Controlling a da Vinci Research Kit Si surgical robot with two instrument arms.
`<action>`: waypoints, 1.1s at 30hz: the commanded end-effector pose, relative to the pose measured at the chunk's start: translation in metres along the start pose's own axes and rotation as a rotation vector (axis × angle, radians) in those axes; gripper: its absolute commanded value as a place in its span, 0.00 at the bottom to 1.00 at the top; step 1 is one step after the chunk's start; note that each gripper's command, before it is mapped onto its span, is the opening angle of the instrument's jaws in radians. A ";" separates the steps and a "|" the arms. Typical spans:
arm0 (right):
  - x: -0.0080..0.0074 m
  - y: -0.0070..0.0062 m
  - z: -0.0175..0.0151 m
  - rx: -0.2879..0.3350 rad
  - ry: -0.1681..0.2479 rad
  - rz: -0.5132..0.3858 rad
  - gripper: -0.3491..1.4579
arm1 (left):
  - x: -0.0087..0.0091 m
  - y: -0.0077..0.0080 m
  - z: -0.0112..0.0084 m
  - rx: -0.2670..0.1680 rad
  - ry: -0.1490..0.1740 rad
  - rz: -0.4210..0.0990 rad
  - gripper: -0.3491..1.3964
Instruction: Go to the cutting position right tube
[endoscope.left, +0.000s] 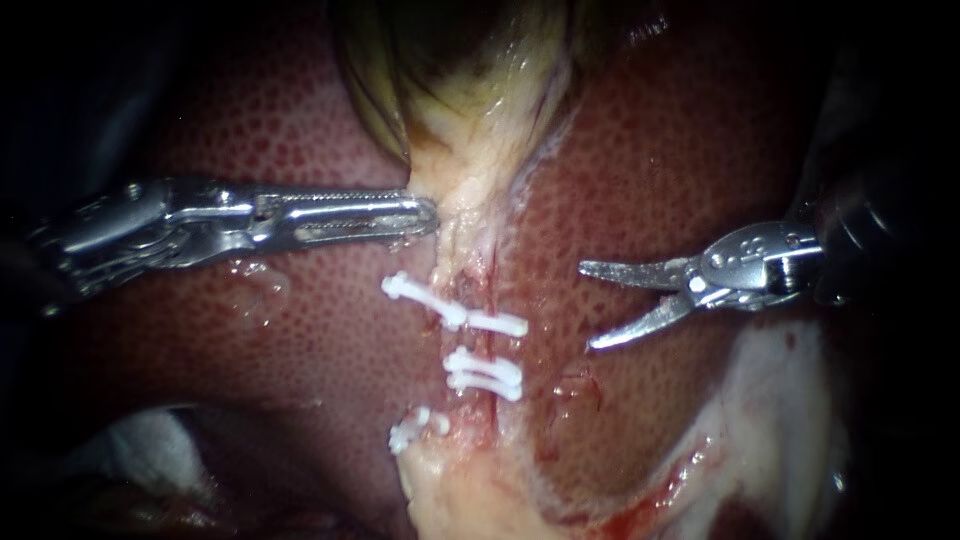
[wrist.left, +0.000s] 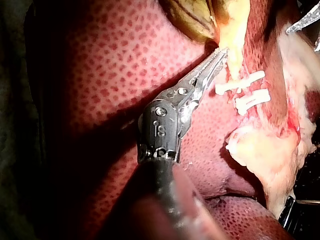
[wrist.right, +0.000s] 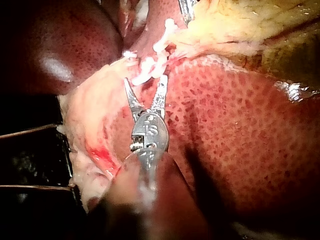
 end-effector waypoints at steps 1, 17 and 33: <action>0.0000 0.0000 0.0000 0.000 0.000 0.000 0.99 | 0.0000 0.0000 -0.0001 0.000 0.000 0.001 0.00; -0.0007 0.0001 0.0006 0.005 0.005 -0.003 0.99 | 0.0053 0.0010 -0.0078 0.003 0.036 -0.020 0.00; -0.0013 -0.0001 0.0022 0.024 0.006 0.003 0.99 | 0.0075 0.0019 -0.0109 0.017 0.065 0.004 0.00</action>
